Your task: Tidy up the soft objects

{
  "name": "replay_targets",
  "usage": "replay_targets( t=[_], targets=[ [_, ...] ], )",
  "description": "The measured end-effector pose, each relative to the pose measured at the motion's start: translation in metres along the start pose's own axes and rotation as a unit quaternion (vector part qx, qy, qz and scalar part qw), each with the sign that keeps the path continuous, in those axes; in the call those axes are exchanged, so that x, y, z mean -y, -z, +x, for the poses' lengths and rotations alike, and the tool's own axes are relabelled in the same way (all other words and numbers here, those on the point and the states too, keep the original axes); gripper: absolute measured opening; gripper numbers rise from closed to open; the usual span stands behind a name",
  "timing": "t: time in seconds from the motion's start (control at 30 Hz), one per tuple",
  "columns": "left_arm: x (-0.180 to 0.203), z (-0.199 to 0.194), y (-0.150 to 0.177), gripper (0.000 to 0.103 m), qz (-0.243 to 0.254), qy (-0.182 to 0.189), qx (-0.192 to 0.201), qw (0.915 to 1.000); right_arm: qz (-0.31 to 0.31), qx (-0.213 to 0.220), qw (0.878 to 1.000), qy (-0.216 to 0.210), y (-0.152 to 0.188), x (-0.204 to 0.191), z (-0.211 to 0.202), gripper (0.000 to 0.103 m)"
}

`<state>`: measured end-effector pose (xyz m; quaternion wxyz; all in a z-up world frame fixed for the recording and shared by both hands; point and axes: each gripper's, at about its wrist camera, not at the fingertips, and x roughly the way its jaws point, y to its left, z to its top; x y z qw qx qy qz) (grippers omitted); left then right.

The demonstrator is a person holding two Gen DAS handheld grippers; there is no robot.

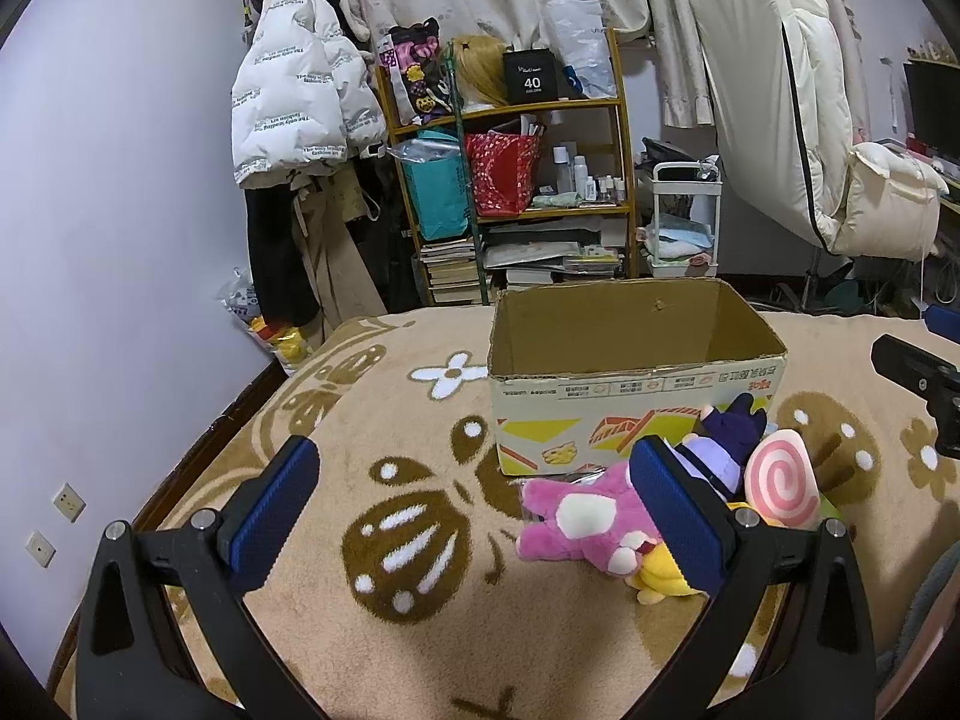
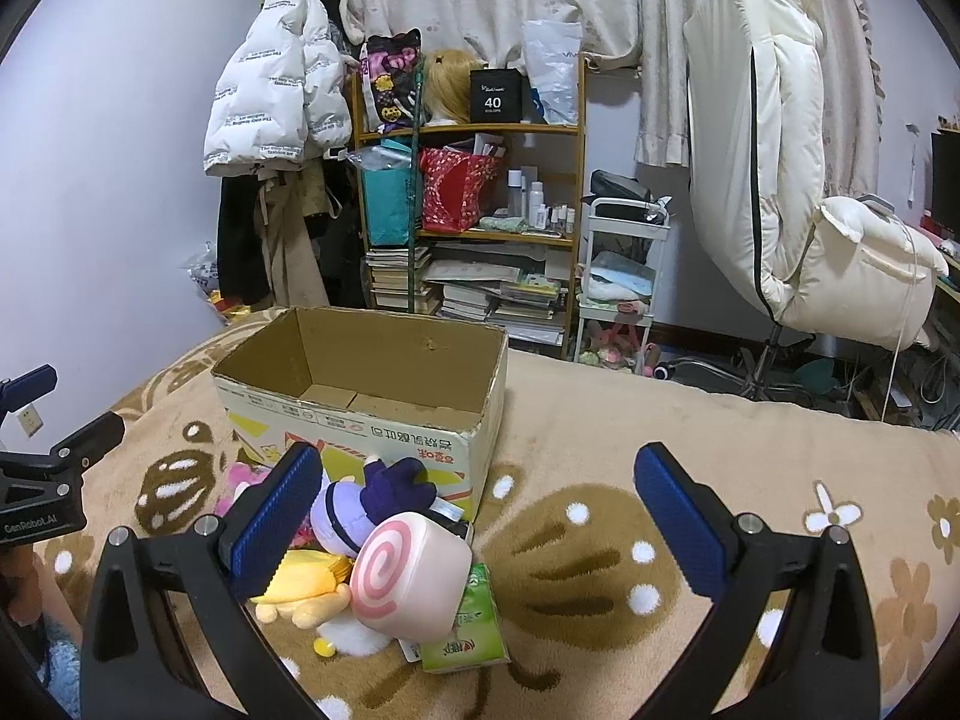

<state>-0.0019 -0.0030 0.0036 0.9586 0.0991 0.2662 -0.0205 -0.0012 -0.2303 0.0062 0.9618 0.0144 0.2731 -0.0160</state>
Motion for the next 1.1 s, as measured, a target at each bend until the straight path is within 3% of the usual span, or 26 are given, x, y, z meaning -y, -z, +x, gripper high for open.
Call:
replay_targets(
  t=[1.1],
  targets=[
    [0.0018,-0.0037,-0.0007,0.102,-0.003,0.000,0.007,1.0000,-0.001,0.000,1.000,0.000,0.0006,-0.0018,0.0008,0.103]
  ],
)
